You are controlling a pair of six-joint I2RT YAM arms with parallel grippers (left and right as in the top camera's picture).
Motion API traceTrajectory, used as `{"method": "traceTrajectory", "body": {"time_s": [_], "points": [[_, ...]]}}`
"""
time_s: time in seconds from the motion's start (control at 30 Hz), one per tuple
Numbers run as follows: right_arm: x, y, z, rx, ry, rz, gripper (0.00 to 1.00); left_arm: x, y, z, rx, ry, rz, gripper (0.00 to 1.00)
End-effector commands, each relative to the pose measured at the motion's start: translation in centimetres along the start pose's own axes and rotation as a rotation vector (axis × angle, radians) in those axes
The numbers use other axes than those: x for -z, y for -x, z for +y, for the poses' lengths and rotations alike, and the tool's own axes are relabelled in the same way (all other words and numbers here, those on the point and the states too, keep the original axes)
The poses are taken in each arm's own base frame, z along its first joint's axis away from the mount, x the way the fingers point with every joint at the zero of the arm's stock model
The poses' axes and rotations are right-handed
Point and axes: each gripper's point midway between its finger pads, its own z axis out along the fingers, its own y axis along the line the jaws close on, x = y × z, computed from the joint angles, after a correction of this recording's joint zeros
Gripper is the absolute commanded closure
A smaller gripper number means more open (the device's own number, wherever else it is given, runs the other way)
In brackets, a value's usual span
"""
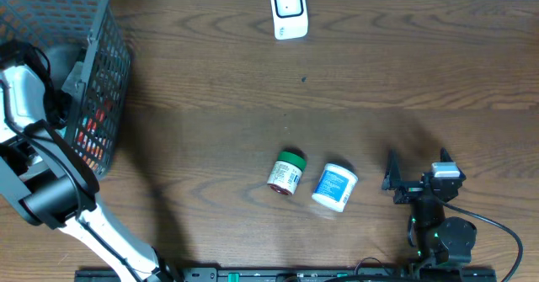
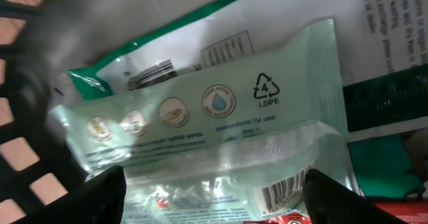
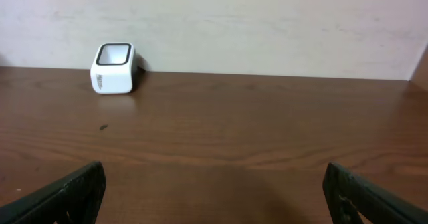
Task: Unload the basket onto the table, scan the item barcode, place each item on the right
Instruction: 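Lower the left gripper and grasp the mint-green wipes pack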
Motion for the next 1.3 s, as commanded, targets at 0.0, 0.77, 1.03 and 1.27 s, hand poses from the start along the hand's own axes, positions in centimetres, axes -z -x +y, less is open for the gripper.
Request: {"method": "traceTrajectory", "body": {"time_s": [0.0,0.77,1.03,1.27], "points": [[0.0,0.0,-0.2,-0.01,-0.011,-0.001,0.01,-1.4,-0.5,-0.2,0.007,0.003,0.045,0.18],[0.0,0.0,-0.2,-0.01,-0.011,-0.001,0.01,-2.4,-0.1,-1.6,0.069,-0.062,0.028,0.15],[0.0,0.0,-0.2,-0.01,-0.011,-0.001,0.01,-3.8,-1.2,-0.4,0.06,0.013,0.038,0.32],[0.0,0.0,-0.2,-0.01,-0.011,-0.001,0.01,-1.2,0.3,-0.7,0.079,-0.039,-0.023,0.86]]}}
